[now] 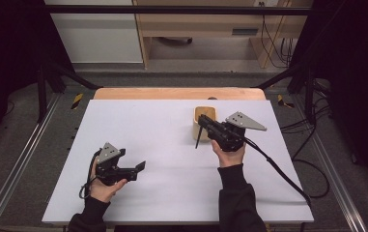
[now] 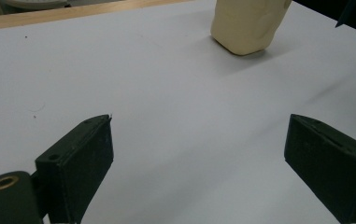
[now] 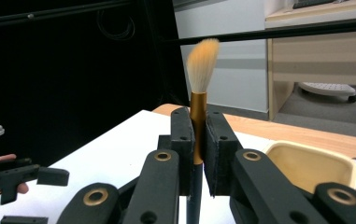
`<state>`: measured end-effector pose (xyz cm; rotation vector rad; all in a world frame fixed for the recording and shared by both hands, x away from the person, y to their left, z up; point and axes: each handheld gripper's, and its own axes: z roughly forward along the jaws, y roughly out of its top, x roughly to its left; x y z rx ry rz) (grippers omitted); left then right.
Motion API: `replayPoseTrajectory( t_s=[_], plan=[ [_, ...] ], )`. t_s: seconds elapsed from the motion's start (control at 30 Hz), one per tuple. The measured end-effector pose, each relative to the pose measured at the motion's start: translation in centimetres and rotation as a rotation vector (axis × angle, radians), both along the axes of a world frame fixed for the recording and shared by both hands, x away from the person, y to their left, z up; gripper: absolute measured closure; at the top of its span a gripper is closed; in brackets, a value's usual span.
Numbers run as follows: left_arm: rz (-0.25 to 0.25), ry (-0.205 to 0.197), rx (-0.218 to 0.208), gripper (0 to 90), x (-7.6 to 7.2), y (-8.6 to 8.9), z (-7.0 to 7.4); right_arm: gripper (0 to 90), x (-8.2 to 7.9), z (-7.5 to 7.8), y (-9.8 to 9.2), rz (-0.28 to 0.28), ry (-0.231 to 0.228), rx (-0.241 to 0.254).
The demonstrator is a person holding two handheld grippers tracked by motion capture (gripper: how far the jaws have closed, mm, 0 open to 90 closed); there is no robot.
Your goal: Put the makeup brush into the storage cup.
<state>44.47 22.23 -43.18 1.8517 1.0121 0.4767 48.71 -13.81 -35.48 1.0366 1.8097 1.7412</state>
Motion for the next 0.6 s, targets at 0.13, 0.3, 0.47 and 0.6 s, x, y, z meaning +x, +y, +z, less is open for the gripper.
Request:
replayPoseTrajectory(
  t_s=[0.13, 0.3, 0.47, 0.6],
  plan=[
    [0.002, 0.002, 0.006, 7.6, 0.0, 0.1, 0.0, 83.8, 0.5, 0.5, -0.1, -0.014, 0.000, 0.005],
    [0.006, 0.006, 0.010, 7.6, 0.1, 0.1, -0.1, 83.8, 1.3, 0.9, -0.2, -0.030, -0.012, -0.003],
    [0.006, 0.004, 0.012, 7.6, 0.1, 0.2, -0.1, 83.8, 2.0, 1.2, -0.4, -0.042, -0.017, -0.006],
    [0.008, 0.005, 0.014, 7.5, 0.2, 0.2, -0.1, 83.8, 2.5, 1.5, -0.4, -0.050, -0.019, -0.015]
  ],
)
